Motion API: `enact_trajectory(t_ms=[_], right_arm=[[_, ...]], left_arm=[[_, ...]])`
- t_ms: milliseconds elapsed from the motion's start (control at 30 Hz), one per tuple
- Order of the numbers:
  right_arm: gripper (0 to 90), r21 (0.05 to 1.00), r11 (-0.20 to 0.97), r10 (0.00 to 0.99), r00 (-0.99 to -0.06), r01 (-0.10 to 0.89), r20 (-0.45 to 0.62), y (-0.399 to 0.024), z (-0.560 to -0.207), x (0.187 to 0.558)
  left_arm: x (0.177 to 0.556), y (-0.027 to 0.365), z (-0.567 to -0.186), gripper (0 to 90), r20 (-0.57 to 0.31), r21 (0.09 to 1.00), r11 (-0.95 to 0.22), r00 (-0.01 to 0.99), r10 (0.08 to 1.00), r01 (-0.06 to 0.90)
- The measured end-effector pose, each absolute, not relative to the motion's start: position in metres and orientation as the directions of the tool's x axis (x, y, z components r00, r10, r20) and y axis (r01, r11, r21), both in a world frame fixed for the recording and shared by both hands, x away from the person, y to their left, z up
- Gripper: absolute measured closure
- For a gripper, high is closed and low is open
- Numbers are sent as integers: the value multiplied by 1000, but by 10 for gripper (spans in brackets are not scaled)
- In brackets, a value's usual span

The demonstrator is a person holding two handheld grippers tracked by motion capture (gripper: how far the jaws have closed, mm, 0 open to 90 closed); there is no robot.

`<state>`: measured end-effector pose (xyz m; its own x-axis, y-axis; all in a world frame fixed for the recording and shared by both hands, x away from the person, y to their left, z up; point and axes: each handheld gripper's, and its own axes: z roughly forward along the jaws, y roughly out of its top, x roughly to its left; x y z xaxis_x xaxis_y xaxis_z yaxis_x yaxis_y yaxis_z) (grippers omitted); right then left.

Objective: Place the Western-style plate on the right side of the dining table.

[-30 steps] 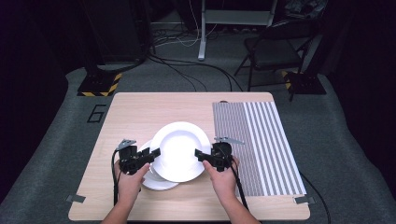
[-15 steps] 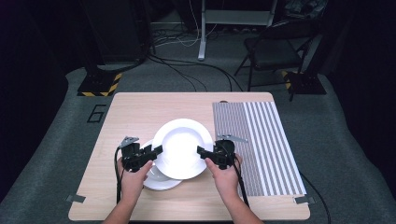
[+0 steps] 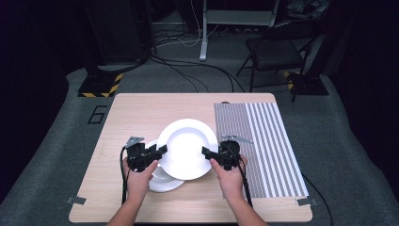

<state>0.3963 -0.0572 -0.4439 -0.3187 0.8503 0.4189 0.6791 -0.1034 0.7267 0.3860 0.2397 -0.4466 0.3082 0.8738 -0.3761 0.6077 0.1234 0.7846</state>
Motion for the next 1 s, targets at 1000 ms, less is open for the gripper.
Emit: enact_trajectory(t_ms=[1000], right_arm=[[391,742,-132,864,-291,657,411,-80,-434,391]], left_arm=[[396,214,-436,560,-359,798,88,353,864,597]])
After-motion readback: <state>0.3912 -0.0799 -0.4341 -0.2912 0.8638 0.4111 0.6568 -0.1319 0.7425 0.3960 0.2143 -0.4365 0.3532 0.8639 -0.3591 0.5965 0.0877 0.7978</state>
